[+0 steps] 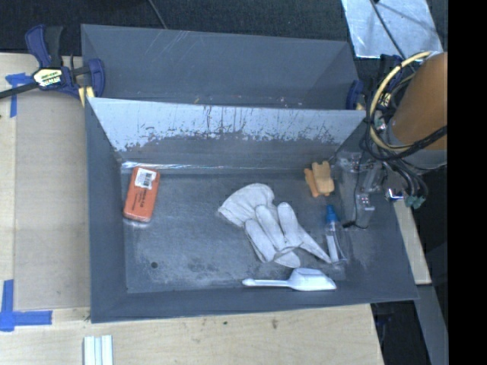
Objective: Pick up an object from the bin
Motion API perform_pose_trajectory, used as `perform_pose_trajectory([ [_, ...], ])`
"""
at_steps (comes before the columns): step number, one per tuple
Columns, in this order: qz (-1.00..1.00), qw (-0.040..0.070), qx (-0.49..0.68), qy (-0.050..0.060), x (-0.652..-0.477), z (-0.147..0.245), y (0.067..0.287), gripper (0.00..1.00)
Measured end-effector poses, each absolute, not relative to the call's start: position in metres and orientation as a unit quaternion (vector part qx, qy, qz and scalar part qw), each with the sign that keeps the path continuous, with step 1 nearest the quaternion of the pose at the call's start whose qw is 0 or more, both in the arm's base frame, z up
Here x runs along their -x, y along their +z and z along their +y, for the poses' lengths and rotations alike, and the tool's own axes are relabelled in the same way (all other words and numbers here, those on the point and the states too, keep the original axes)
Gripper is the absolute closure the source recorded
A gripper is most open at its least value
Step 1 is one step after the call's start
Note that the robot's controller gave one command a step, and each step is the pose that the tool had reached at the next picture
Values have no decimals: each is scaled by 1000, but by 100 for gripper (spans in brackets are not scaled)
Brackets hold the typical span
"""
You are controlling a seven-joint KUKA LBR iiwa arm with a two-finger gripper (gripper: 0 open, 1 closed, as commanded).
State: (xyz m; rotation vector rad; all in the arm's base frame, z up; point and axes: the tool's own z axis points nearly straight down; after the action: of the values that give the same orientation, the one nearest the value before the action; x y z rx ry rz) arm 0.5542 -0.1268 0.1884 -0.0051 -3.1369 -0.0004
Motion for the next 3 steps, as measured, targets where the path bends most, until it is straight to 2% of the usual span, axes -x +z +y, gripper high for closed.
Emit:
perform_pose_trajectory([
  [1, -1000, 1, 1, 0, -554, -127, 190, 0],
  [2, -1000, 0, -14, 0, -524, -117, 214, 0],
  [3, -1000, -6, -17, 1, -550, -79, 172, 0],
])
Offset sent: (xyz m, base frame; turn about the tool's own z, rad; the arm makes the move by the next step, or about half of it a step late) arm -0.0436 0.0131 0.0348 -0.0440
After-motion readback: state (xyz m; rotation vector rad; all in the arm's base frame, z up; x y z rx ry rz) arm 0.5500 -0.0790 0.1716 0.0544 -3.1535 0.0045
